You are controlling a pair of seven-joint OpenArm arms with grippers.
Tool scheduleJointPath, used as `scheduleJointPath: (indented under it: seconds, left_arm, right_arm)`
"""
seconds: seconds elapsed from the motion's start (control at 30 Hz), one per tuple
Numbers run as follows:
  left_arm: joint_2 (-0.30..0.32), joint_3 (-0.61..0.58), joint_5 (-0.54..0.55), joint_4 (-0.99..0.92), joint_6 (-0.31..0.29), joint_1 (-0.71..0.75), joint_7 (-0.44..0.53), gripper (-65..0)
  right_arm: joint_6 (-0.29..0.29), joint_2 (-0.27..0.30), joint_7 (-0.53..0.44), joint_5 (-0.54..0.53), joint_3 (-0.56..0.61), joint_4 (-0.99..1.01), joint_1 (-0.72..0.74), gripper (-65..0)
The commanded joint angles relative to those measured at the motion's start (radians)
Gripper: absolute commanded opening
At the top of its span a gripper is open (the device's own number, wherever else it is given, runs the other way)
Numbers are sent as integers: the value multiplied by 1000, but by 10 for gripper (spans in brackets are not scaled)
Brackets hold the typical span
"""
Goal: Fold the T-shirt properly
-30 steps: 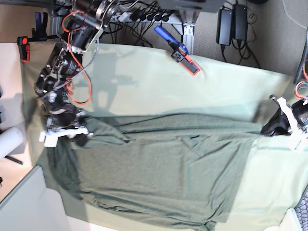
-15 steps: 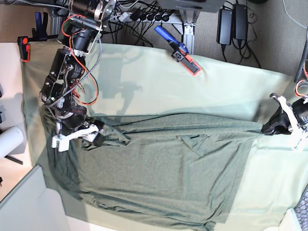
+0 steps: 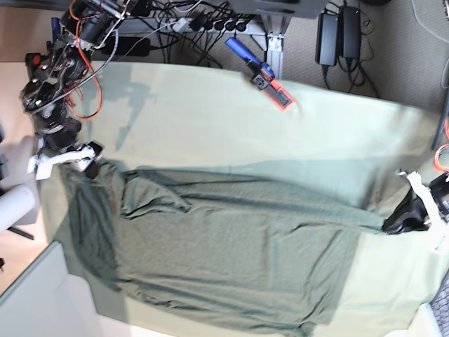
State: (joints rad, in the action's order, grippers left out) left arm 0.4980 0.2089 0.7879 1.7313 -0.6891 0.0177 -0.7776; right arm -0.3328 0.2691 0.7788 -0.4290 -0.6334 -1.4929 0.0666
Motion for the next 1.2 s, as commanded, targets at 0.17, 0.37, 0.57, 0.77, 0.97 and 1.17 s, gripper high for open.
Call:
scheduleJointPath:
  seconds: [0.17, 0.37, 0.57, 0.77, 0.97, 1.17]
  left_arm:
    - [14, -41, -45, -103, -9, -60, 102, -650]
    - [14, -154, -76, -291, -9, -182, 147, -650]
    - [14, -261, -164, -407, -9, -276, 196, -633]
    - [6, -290, -236, -510, -9, -289, 218, -446]
    - [7, -263, -222, -527, 24, -289, 171, -292]
    - [7, -144, 20, -498, -9, -289, 0, -292]
  right_arm:
    - [-23, 19, -46, -26, -2, -18, 5, -216]
    - [-23, 18, -53, -27, -2, -18, 5, -216]
    - [-23, 18, -53, -24, -2, -18, 5, -216]
    - [-22, 19, -73, -23, -2, -18, 5, -216]
    - [-17, 28, -75, -13, -7, -18, 5, -215]
    - [-11, 85, -61, -16, -79, -18, 5, -215]
